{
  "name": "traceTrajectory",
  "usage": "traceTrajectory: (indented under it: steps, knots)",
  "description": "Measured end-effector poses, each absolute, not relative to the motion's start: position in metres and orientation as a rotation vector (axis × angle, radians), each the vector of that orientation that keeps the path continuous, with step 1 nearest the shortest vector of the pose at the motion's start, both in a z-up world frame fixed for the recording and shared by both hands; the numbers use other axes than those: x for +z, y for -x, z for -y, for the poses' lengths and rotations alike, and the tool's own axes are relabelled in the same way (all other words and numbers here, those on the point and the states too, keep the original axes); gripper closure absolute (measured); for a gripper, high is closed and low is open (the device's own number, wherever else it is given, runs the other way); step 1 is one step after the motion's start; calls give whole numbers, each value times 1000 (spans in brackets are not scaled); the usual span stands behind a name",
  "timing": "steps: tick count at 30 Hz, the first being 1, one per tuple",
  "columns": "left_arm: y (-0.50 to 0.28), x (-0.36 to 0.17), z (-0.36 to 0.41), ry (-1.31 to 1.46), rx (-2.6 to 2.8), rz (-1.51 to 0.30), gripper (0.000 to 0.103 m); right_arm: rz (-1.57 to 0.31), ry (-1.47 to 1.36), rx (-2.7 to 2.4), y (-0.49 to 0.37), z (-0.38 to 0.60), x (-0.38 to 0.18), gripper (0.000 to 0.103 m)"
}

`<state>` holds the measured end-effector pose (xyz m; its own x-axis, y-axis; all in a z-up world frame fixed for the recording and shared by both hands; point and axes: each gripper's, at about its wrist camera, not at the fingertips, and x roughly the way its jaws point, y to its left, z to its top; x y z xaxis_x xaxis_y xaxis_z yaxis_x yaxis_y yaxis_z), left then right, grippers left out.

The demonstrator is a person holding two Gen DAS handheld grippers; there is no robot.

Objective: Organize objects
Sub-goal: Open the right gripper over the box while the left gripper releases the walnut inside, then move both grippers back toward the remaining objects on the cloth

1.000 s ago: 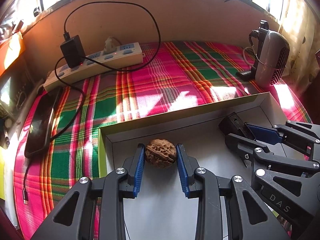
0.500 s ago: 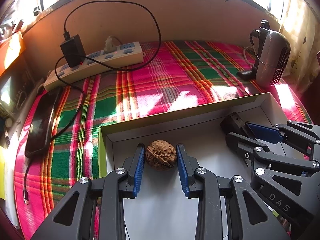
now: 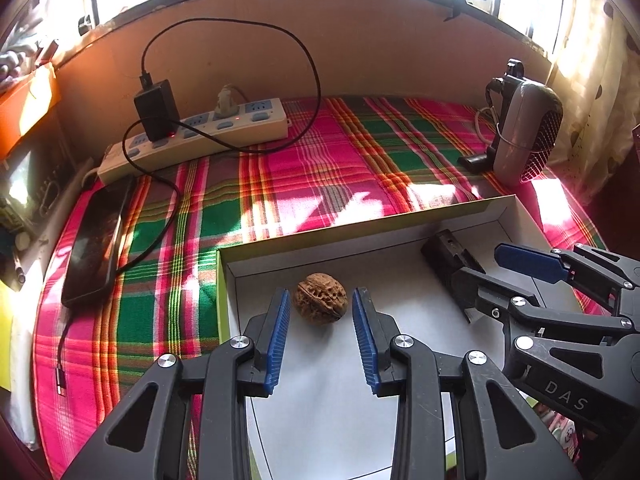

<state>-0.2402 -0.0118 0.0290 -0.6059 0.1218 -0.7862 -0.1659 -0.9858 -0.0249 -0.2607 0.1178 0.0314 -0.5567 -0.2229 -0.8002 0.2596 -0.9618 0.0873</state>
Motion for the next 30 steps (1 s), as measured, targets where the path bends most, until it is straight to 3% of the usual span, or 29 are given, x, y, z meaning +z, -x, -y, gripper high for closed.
traceTrajectory:
  steps: [14,30]
  knots:
    - [189,54,22,1210,2703,-3,72,-44,-1217,-2600,212,-131,54,56]
    - [120,46,43,1180,2680,125,70,-31,-1144,-2619,142,-148,54,56]
